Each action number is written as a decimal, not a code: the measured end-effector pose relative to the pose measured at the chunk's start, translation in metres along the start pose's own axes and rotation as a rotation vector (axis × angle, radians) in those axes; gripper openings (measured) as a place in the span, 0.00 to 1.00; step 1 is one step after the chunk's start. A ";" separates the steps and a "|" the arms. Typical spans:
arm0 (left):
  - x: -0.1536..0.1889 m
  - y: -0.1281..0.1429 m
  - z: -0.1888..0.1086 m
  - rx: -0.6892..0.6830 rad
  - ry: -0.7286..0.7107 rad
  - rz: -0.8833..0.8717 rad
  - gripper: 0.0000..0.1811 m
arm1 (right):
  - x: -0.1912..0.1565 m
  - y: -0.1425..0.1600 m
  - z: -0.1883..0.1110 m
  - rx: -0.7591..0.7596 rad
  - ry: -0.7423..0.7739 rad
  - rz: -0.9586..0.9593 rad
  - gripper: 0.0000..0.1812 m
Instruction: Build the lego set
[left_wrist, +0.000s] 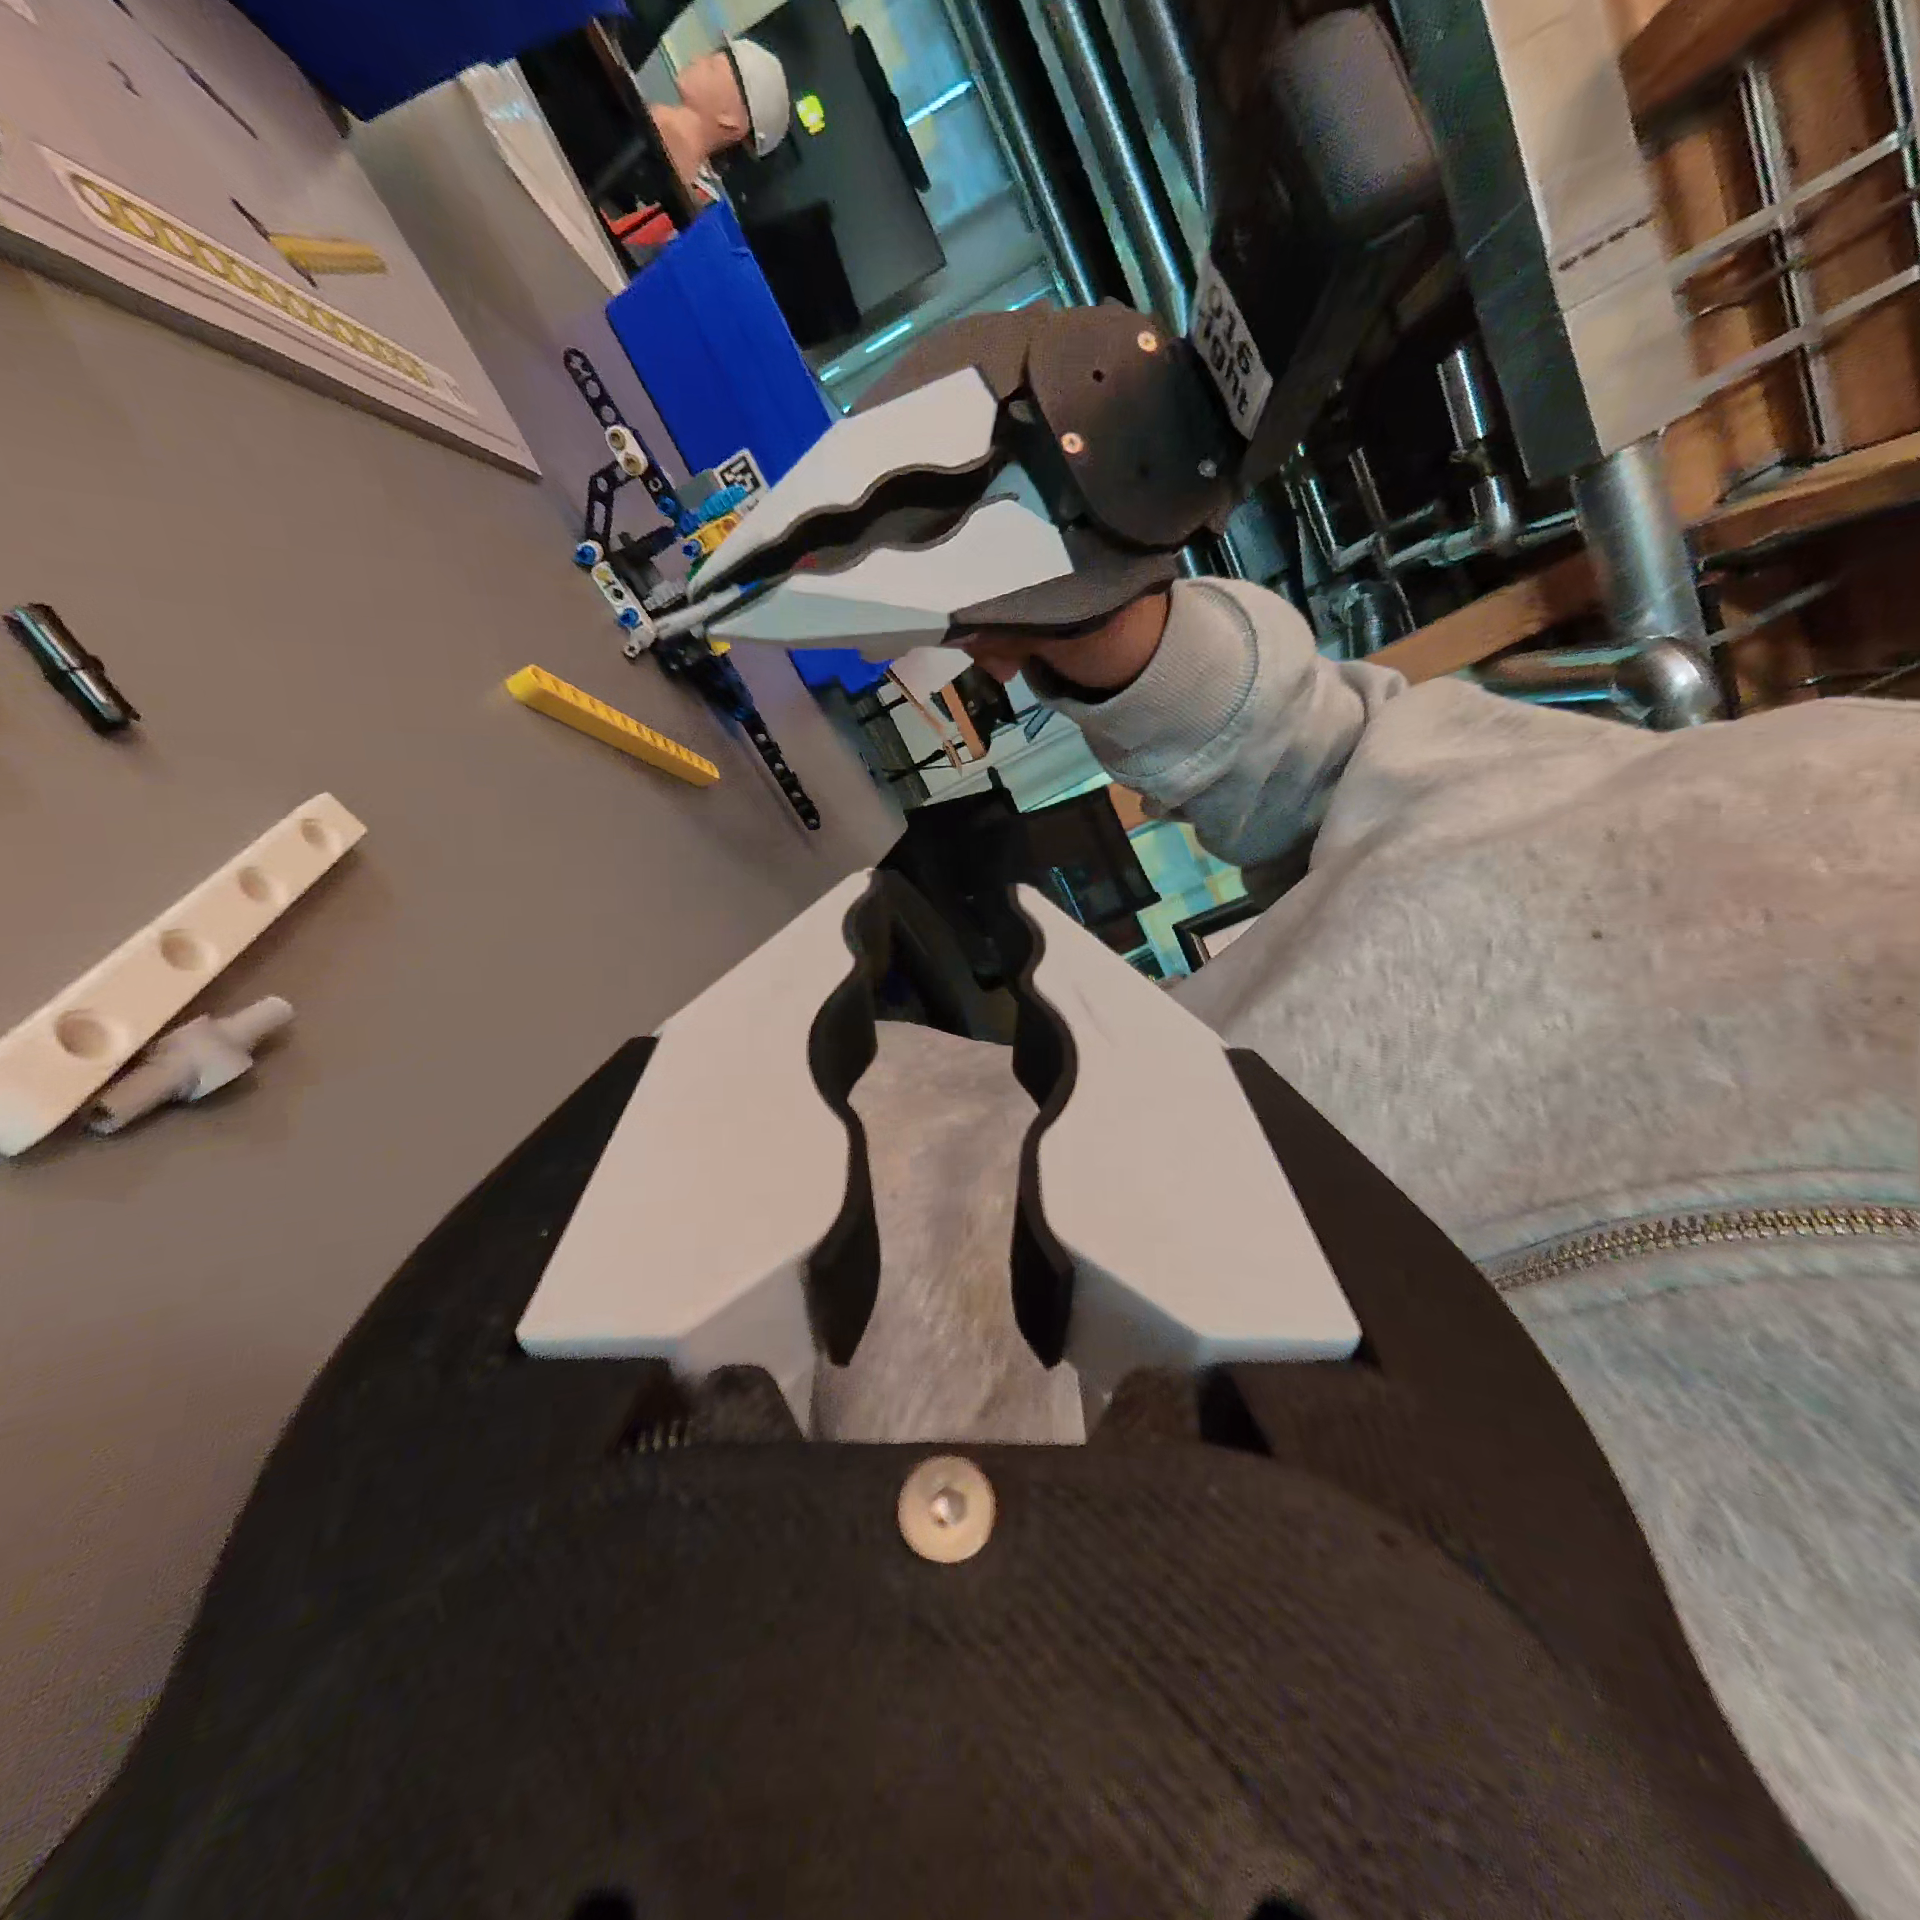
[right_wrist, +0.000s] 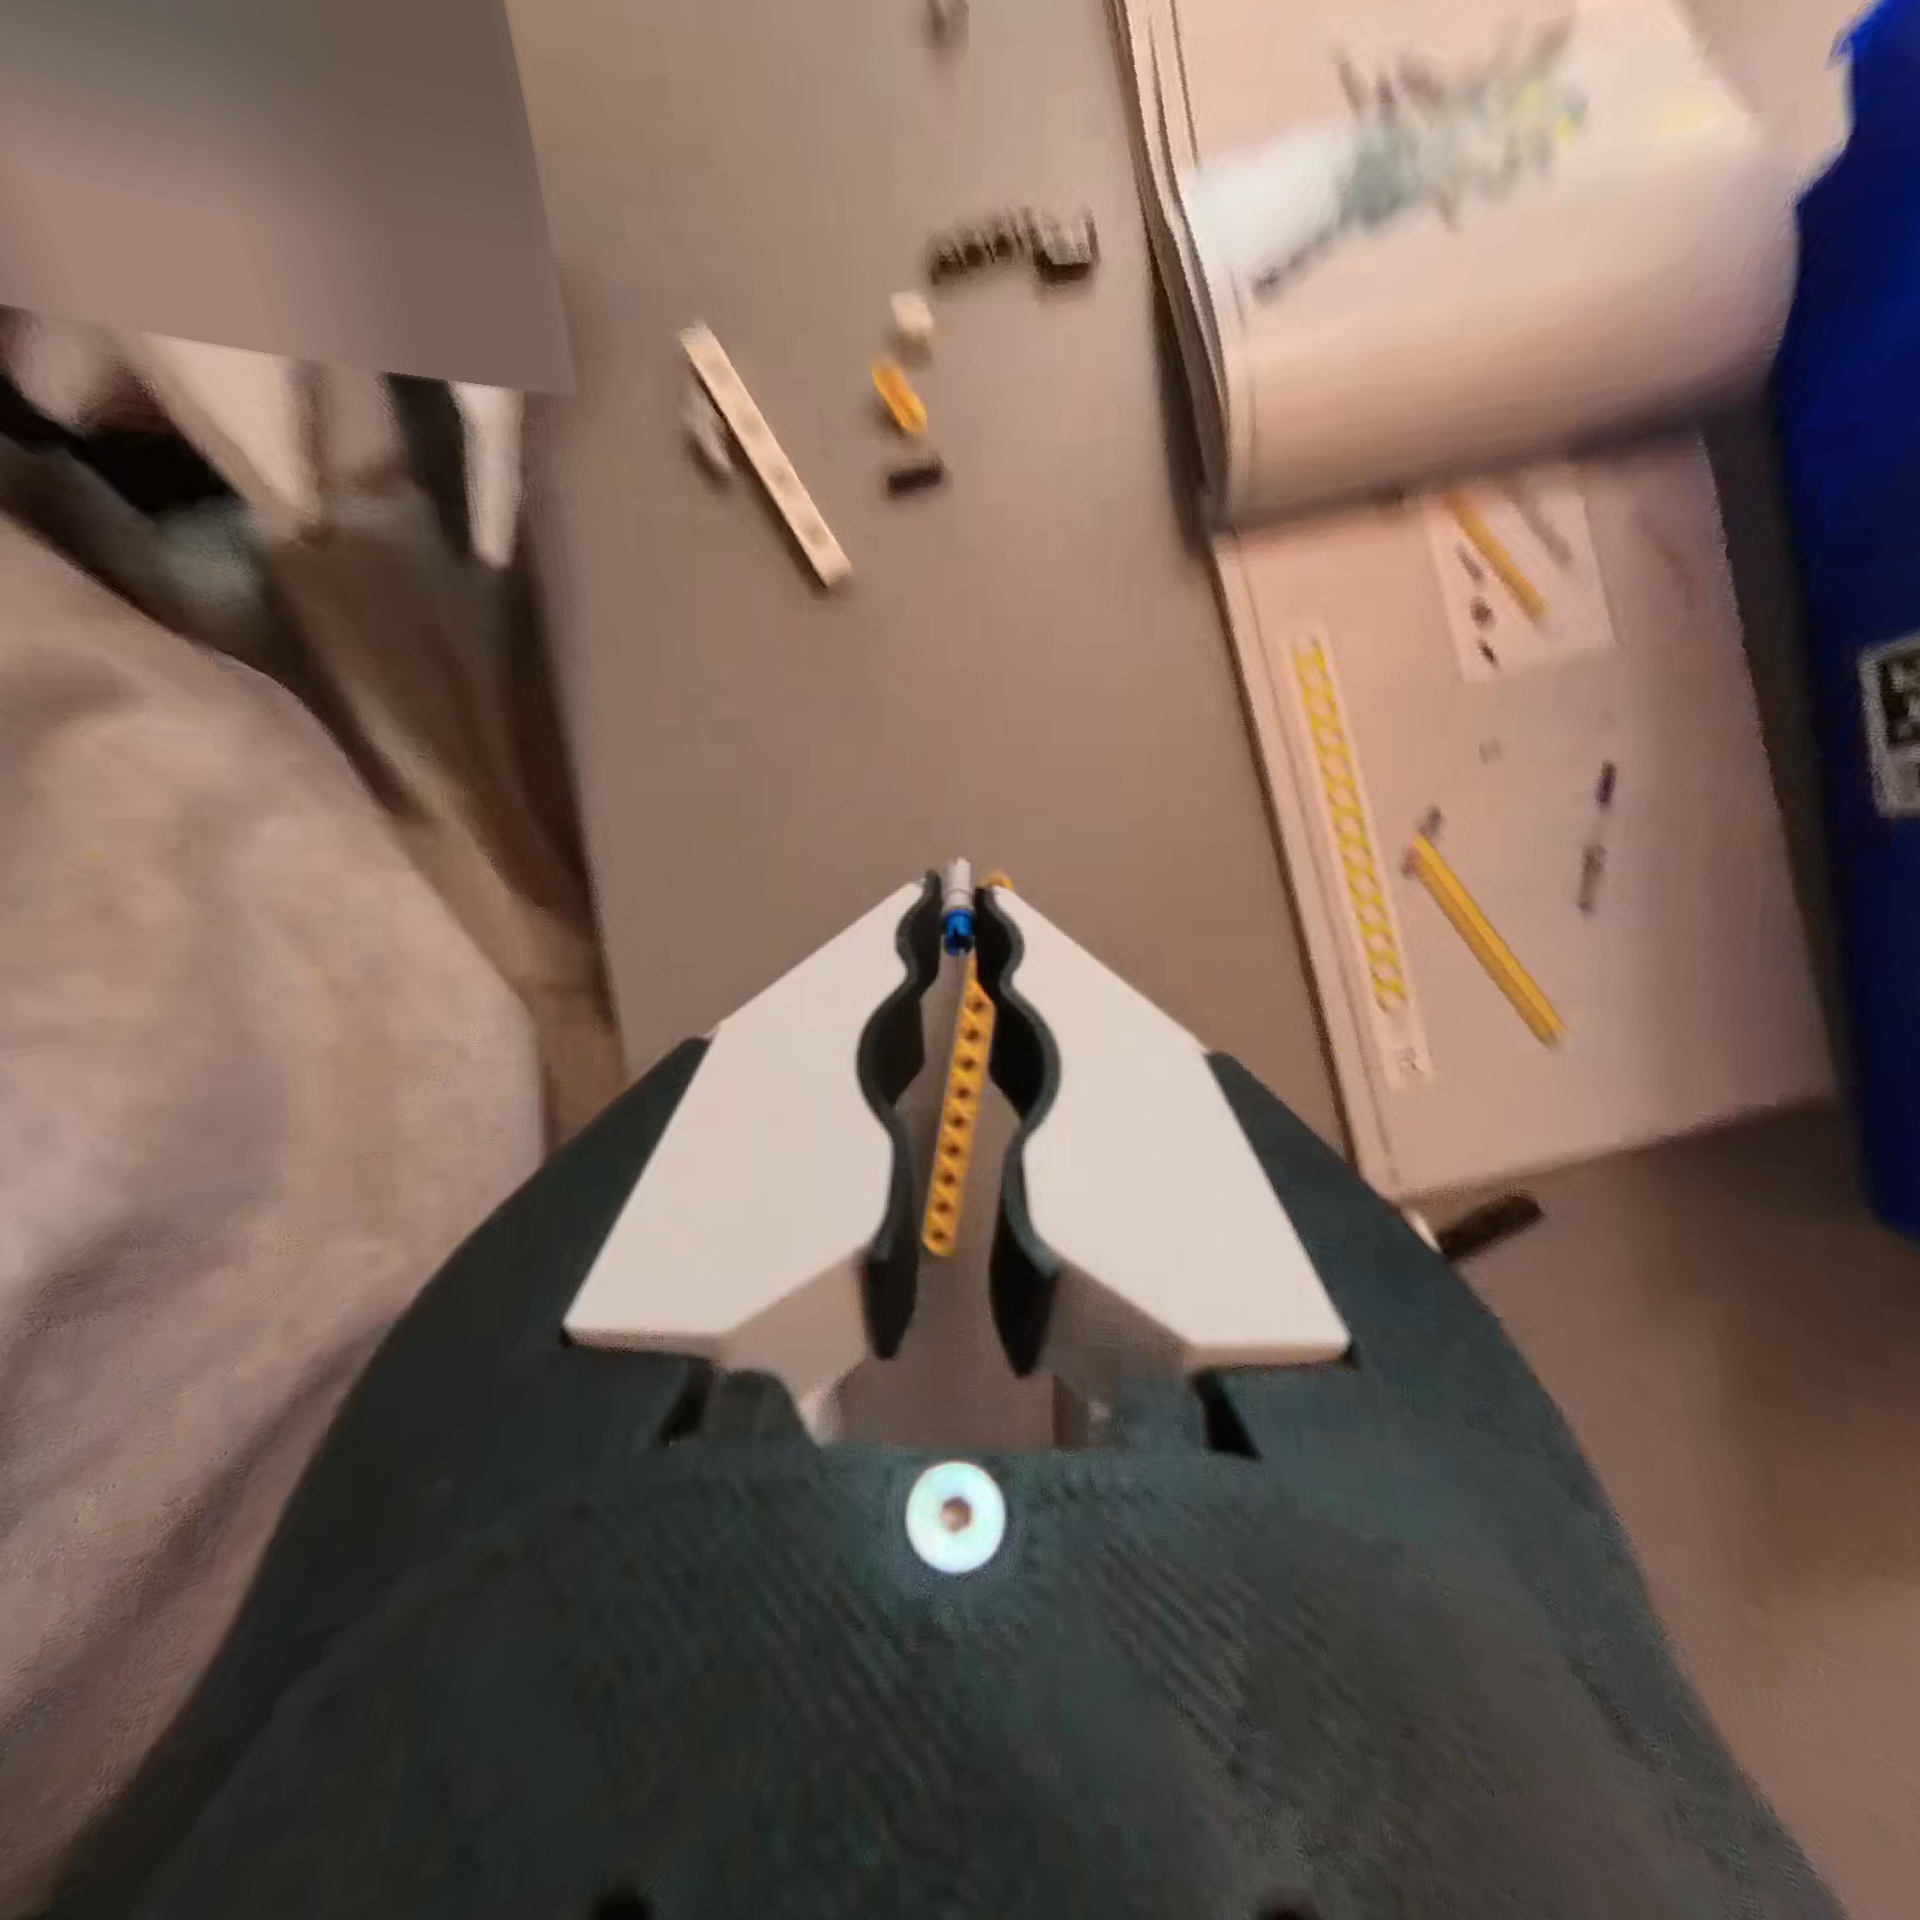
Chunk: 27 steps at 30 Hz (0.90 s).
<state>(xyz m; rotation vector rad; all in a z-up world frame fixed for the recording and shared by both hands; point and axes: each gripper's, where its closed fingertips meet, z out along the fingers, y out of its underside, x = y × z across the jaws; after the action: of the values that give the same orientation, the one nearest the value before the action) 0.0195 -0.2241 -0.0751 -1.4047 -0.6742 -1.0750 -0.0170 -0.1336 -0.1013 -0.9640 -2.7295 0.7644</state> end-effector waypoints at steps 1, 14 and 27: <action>-0.001 -0.001 -0.001 0.006 -0.005 0.002 0.10 | 0.006 0.008 0.005 -0.070 0.017 -0.004 0.03; -0.024 -0.039 -0.041 0.182 -0.162 0.073 0.09 | 0.012 0.022 0.038 -0.404 -0.027 0.056 0.03; -0.027 -0.041 -0.046 0.196 -0.139 0.027 0.08 | 0.011 0.024 0.044 -0.429 0.019 0.086 0.03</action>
<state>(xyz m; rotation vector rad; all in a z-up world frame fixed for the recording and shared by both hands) -0.0378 -0.2570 -0.0862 -1.3227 -0.8360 -0.8705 -0.0252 -0.1290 -0.1516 -1.1619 -2.9104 0.1730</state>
